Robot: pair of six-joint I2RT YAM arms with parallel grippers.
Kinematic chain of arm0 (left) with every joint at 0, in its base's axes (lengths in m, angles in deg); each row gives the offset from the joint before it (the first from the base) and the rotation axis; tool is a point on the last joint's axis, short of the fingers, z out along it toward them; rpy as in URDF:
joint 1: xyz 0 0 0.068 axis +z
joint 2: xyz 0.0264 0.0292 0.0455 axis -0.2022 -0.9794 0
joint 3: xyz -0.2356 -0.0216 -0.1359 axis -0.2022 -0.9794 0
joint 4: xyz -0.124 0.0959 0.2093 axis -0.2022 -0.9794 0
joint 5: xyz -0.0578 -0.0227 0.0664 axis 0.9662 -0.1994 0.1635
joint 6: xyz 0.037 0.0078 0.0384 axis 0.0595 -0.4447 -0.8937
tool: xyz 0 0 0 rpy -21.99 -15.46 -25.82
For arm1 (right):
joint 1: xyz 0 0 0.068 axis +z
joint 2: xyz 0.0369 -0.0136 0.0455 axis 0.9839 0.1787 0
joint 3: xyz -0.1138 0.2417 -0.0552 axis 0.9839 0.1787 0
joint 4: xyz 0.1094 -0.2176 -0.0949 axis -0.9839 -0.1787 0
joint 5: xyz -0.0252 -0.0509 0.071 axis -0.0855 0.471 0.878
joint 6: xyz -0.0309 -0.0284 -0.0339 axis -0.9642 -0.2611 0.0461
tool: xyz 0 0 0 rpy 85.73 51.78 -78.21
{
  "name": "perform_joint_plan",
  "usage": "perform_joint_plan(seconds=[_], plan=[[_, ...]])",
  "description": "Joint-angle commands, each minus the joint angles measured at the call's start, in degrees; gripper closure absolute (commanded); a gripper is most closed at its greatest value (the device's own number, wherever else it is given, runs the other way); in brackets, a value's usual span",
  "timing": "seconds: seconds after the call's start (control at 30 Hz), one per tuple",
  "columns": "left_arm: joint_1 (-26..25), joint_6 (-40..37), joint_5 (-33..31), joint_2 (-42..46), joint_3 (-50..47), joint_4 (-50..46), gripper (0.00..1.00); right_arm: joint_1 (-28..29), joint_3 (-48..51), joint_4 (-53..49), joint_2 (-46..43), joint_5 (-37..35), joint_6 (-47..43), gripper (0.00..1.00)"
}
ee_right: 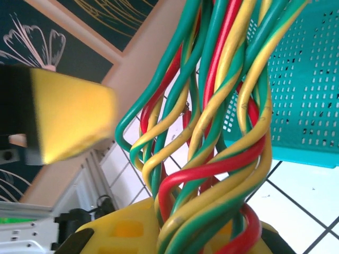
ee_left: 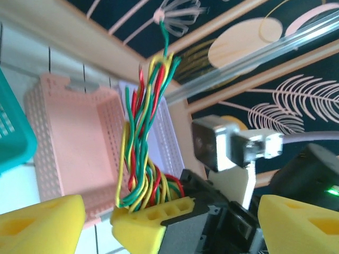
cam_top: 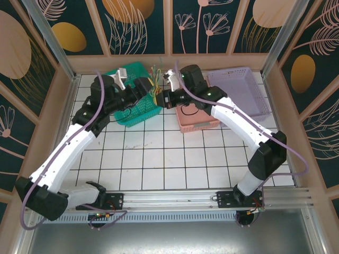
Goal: Untangle the cables
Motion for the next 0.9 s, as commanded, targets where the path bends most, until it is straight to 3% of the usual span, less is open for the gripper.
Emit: perform_joint_plan(seconds=[0.0,0.13,0.2,0.23,0.3,0.37,0.4,0.63,0.87], plan=[[-0.4,1.2,-1.9,-3.5,4.3,-4.3,0.16,2.7,-2.9,-3.9,-0.5,-6.1,-5.5,1.00],[-0.4,-2.4,-3.5,-7.0,6.0,-7.7,0.19,3.1,-1.8,-1.9,-1.6,-3.4,-3.8,1.00],[-0.4,-2.8,-2.9,-7.3,4.4,-4.2,0.27,3.2,-1.9,-2.0,-1.5,-1.2,-3.4,1.00],[-0.4,-3.3,-3.1,-7.3,3.9,-2.7,0.34,3.2,-1.5,-1.8,-1.8,0.4,-2.8,1.00],[-0.4,-4.6,-4.0,-7.0,2.9,-0.3,0.59,2.9,-0.2,-0.4,-2.6,3.0,-0.9,1.00],[-0.3,-5.3,-4.9,-5.4,0.9,3.8,0.90,1.4,2.2,2.9,-3.7,9.5,3.2,1.00],[-0.3,-5.4,-5.0,-4.6,-0.1,5.8,0.98,0.7,3.4,4.5,-4.2,12.3,5.2,1.00],[3.8,-6.2,3.0,1.1,-7.3,30.2,1.00,-1.1,13.9,22.0,-4.7,34.6,28.7,1.00],[6.7,-3.1,17.2,-0.1,-13.0,67.0,1.00,-0.4,22.8,32.3,-3.6,42.3,43.9,1.00]])
